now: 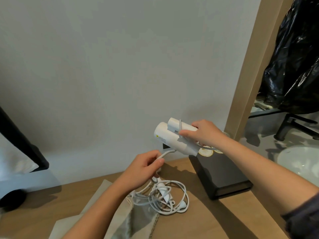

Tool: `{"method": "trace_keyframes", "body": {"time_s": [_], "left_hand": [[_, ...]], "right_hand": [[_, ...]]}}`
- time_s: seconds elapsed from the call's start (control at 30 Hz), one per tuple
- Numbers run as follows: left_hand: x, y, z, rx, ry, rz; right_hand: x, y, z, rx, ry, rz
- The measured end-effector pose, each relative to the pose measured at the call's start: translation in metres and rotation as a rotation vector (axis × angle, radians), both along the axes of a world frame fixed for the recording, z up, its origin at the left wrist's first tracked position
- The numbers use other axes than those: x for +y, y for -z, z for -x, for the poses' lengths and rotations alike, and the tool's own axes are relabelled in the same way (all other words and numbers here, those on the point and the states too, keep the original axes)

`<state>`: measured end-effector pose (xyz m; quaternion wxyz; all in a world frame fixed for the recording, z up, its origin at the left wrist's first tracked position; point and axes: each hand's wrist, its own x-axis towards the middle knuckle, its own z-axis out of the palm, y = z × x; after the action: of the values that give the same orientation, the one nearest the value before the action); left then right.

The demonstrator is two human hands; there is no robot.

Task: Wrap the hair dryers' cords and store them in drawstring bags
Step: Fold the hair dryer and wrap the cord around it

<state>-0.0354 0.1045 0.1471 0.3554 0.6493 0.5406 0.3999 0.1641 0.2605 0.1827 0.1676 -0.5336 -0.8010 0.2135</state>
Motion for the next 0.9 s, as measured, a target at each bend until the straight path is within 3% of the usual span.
{"method": "trace_keyframes", "body": {"time_s": [0.17,0.33,0.5,0.9], "left_hand": [[-0.004,-0.012,0.003,-0.106,0.140,0.102],[0.006,-0.020,0.010,0.215,0.091,-0.082],[0.020,-0.047,0.008,0.419,0.154,-0.192],[0.058,-0.066,0.013,0.479,0.016,-0.218]], "right_hand": [[-0.002,0.005,-0.004,-0.073,0.029,-0.073],[0.001,0.015,-0.012,-0.230,-0.029,-0.083],[-0.014,0.020,-0.010,-0.393,-0.254,-0.126],[-0.046,0.019,-0.009,-0.488,-0.561,-0.293]]}}
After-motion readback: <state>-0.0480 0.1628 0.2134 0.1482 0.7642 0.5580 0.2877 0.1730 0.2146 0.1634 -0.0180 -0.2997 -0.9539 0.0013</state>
